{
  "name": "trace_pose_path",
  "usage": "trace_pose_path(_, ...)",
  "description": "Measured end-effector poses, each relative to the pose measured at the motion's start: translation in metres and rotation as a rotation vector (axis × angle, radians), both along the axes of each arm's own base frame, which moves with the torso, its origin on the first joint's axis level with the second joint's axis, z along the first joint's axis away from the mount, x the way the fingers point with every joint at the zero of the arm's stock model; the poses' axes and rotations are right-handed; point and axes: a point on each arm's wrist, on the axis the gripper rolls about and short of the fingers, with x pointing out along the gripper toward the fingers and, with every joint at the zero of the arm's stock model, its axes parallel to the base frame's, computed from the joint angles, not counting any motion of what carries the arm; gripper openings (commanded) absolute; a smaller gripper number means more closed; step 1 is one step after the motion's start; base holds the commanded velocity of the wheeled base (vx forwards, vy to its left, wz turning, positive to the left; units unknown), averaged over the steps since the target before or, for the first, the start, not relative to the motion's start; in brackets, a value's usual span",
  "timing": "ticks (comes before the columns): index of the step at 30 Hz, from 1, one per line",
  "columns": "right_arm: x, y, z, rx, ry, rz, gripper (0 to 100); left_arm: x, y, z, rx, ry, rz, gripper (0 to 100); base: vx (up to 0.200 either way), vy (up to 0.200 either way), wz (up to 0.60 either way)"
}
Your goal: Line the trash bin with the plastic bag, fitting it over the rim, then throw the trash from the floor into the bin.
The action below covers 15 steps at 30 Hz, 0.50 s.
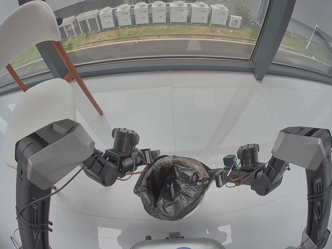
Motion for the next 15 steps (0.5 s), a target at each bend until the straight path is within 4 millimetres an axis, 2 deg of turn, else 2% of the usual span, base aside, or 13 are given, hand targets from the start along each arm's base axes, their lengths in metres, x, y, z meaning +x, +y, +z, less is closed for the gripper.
trace_pose_path(15, -0.001, -0.004, -0.014, -0.031, 0.029, 0.004, 0, -0.002, 0.004, 0.024, -0.058, -0.031, 0.048, 100, 0.0, 0.0, 0.0)
